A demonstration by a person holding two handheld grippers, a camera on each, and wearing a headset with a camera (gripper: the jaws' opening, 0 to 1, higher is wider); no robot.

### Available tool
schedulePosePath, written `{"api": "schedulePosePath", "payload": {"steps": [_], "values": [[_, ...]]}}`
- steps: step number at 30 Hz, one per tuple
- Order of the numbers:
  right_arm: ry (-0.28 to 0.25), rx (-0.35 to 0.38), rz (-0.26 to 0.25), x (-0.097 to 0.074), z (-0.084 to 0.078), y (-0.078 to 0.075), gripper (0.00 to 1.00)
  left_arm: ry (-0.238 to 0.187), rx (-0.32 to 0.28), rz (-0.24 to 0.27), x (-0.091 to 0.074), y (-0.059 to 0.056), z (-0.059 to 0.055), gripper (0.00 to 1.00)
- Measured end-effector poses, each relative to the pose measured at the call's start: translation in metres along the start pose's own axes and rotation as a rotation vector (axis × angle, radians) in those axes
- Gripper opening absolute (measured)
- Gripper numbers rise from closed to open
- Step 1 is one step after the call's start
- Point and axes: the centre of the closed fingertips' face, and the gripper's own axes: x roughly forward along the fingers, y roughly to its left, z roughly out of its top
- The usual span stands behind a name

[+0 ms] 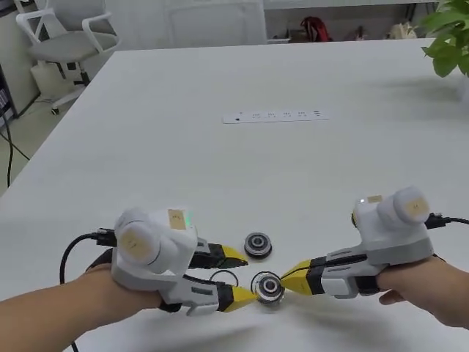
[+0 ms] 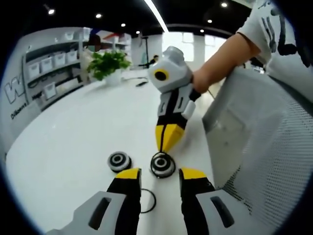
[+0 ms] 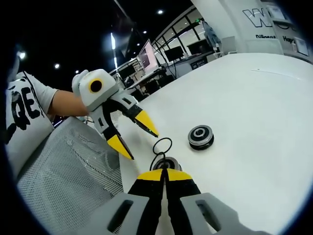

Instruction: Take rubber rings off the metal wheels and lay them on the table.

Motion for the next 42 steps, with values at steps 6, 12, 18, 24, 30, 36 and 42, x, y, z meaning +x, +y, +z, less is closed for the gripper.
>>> {"api": "schedulePosePath", "payload": {"steps": [6, 12, 18, 24, 30, 36, 42], "values": [[0.004, -0.002, 0.016, 0.002, 0.001, 0.003, 0.00, -0.011, -0.006, 0.015, -0.014, 0.000, -0.002, 0.36], [0.006, -0.009, 0.027, 0.003, 0.006, 0.007, 0.00, -0.041, -0.030, 0.057, -0.027, 0.009, 0.000, 0.42], [-0.006, -0.018, 0.038, 0.006, 0.018, 0.009, 0.00, -0.039, -0.053, 0.087, -0.039, 0.017, -0.011, 0.46], [-0.015, -0.024, 0.047, 0.015, 0.027, 0.012, 0.00, -0.031, -0.067, 0.110, -0.048, 0.020, -0.018, 0.49], [-0.011, -0.032, 0.049, 0.028, 0.031, 0.014, 0.00, -0.022, -0.073, 0.134, -0.057, 0.025, -0.026, 0.51], [-0.007, -0.027, 0.051, 0.041, 0.032, 0.016, 0.00, -0.019, -0.087, 0.157, -0.065, 0.029, -0.030, 0.52], [-0.002, -0.009, 0.058, 0.053, 0.031, 0.018, 0.00, -0.018, -0.094, 0.170, -0.069, 0.030, -0.031, 0.52]]}}
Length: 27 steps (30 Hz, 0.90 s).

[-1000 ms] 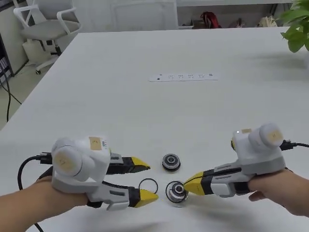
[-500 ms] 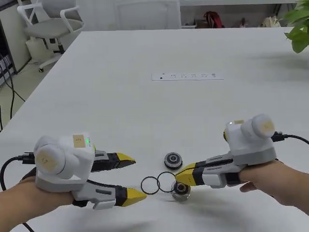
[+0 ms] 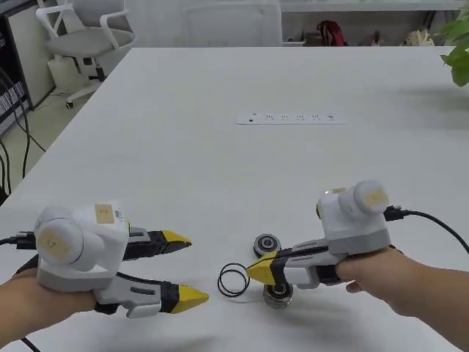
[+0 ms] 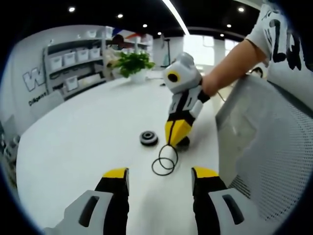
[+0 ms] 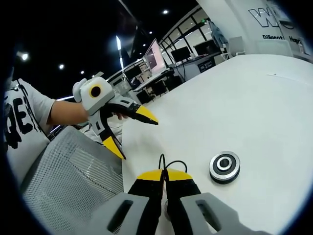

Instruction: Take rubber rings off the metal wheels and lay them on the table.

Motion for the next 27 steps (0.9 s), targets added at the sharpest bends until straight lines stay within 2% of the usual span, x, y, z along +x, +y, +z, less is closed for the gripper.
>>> {"api": "schedulePosePath", "payload": {"steps": [7, 16, 21, 27], "values": [[0.010, 0.019, -0.018, 0.007, -0.007, -0.004, 0.00, 0.000, -0.011, 0.006, -0.001, 0.001, -0.002, 0.52], [0.005, 0.026, -0.084, 0.007, -0.008, -0.016, 0.00, 0.009, -0.016, 0.005, -0.001, 0.000, -0.007, 0.52], [0.003, 0.011, -0.110, 0.008, -0.008, -0.020, 0.06, 0.012, -0.016, 0.007, -0.001, 0.001, -0.008, 0.52], [-0.009, 0.003, -0.117, 0.004, -0.006, -0.021, 0.11, 0.012, -0.018, 0.008, 0.000, 0.002, -0.006, 0.52]]}}
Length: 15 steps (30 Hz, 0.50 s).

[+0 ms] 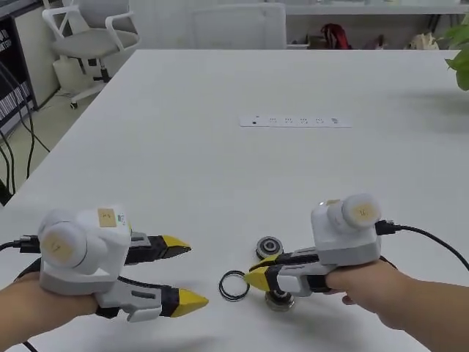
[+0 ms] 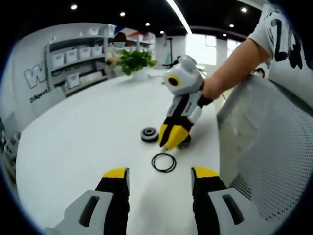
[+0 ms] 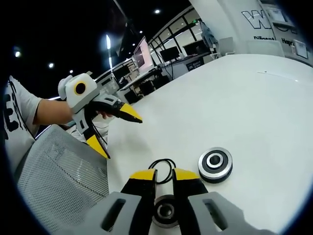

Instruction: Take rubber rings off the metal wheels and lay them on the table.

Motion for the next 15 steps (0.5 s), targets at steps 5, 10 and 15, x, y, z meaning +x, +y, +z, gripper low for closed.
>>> {"api": "schedulePosePath", "payload": {"steps": [5, 10, 15], "values": [[-0.017, -0.004, 0.001, -0.007, 0.006, 0.000, 0.12, -0.003, 0.005, 0.001, 0.000, 0.002, 0.004, 0.52], [-0.033, -0.019, -0.006, -0.017, 0.013, -0.004, 0.13, -0.010, 0.007, 0.003, 0.000, 0.009, 0.010, 0.51], [-0.052, -0.026, -0.026, -0.029, 0.021, -0.012, 0.14, -0.016, 0.012, 0.003, 0.002, 0.013, 0.019, 0.51]]}}
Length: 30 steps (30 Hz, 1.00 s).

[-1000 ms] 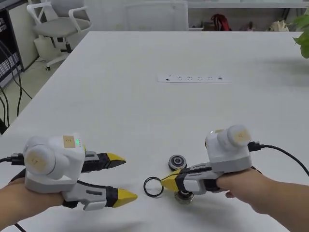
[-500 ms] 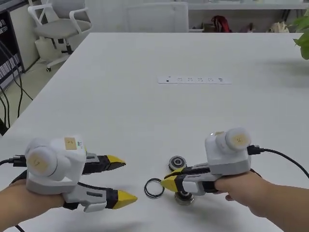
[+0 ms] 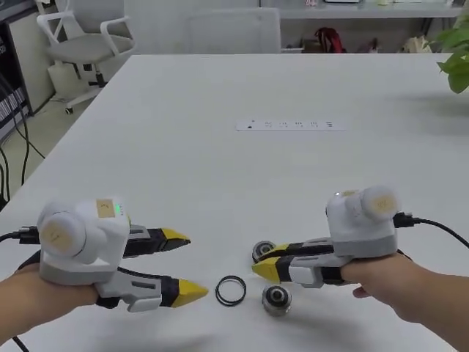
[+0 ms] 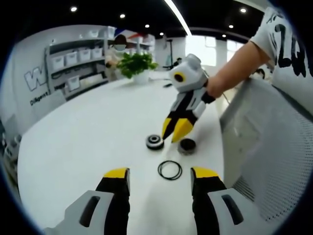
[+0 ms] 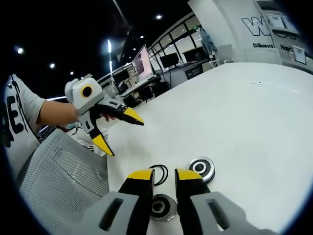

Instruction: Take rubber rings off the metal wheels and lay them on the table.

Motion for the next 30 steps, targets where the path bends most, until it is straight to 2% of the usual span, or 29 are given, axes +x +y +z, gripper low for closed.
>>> {"api": "schedulePosePath", "payload": {"steps": [10, 19, 30], "values": [[-0.022, -0.023, -0.061, -0.020, 0.008, -0.022, 0.18, -0.006, 0.018, -0.006, 0.009, 0.009, 0.018, 0.50], [-0.010, -0.084, -0.101, -0.027, 0.007, -0.036, 0.20, -0.014, 0.027, -0.005, 0.021, 0.020, 0.030, 0.49], [0.010, -0.119, -0.128, -0.026, -0.004, -0.048, 0.21, 0.011, 0.030, -0.027, 0.039, 0.020, 0.030, 0.48]]}}
